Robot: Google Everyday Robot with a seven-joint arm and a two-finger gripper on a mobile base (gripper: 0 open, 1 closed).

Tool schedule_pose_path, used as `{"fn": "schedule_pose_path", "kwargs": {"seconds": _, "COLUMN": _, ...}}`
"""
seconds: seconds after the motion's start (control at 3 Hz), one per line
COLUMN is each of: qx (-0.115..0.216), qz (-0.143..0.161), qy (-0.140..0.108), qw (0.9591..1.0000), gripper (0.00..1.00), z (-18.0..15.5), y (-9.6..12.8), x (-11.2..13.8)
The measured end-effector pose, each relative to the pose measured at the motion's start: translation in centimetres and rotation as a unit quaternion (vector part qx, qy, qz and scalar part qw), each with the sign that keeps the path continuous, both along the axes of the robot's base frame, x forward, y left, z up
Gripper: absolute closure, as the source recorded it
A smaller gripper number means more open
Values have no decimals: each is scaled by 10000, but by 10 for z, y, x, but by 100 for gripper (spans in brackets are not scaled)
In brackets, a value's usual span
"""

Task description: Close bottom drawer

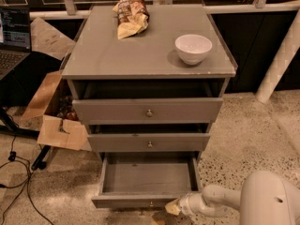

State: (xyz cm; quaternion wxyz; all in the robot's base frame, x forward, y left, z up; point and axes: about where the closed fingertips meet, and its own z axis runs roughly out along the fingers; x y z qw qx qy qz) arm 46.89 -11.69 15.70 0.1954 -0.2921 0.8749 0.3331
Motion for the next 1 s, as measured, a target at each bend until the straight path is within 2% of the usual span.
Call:
{"fn": "schedule_pose_path", "kwargs": {"seconds": 0.33, "qx": -133, "qz": -172, "qy": -308, "qw": 9993, "gripper": 100, "z": 12, "y": 2, "x": 37}}
{"fn": "schedule_pose_path", "kwargs": {"seconds": 0.67, "qx": -133, "qz": -172, "qy": -307, "qw": 9993, "gripper": 100, "z": 12, "y": 2, "x": 37}}
{"fn": "schedule_pose_path", "kwargs": {"seconds": 1.0, "qx": -266, "qz": -289, "qy": -259, "qw": 9989, "gripper": 100, "z": 5, "y": 0, "x": 43}}
